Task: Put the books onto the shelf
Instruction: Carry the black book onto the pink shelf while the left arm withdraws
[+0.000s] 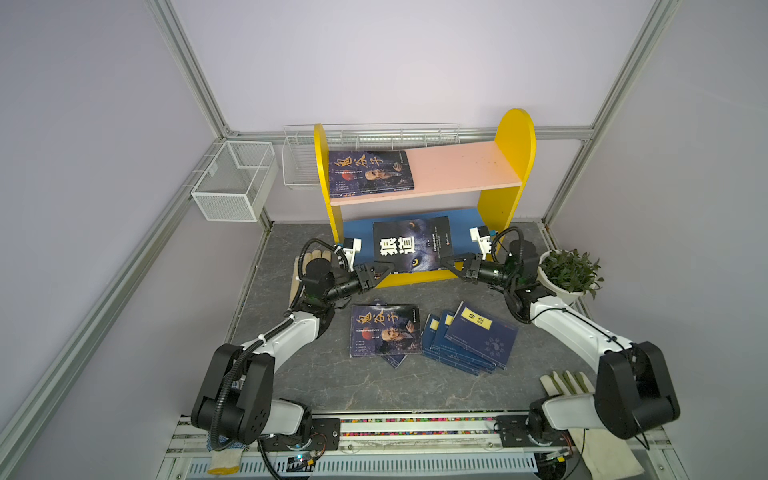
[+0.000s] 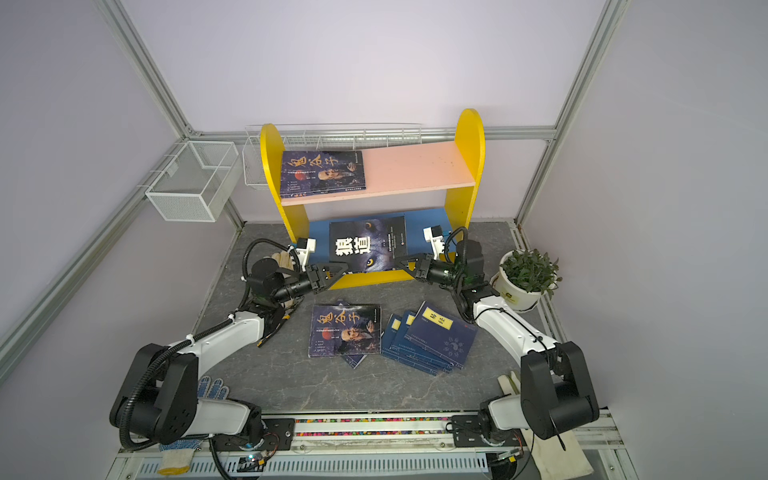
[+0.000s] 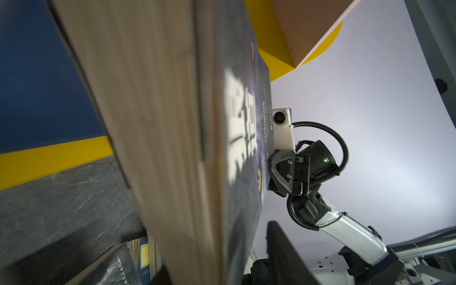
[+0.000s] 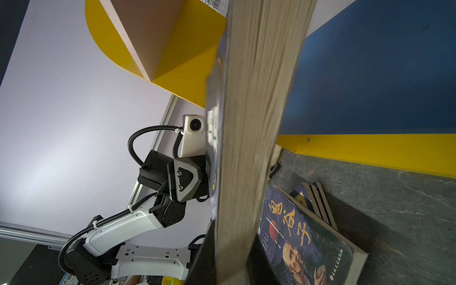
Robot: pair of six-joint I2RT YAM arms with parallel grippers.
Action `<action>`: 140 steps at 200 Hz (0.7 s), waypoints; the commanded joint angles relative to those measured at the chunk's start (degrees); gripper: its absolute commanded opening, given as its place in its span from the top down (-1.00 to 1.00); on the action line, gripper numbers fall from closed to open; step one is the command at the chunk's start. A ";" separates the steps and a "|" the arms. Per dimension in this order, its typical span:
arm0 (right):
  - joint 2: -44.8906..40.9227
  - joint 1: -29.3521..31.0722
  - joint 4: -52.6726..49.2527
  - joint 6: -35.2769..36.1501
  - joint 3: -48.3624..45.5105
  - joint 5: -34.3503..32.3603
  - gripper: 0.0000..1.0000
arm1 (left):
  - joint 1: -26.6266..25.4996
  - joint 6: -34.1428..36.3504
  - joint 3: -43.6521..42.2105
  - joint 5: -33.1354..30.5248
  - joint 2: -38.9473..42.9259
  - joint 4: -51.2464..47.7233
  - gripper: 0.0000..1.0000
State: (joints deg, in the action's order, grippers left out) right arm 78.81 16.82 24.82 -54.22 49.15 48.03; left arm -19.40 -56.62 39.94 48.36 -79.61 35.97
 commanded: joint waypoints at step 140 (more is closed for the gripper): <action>4.50 1.24 -8.25 6.45 39.78 -0.78 0.85 | 3.58 11.82 -8.57 -43.50 17.29 -35.18 -0.57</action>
State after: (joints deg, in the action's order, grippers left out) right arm 74.89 17.28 7.77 -41.25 82.83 56.07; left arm -16.01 -45.71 31.64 8.84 -63.61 3.95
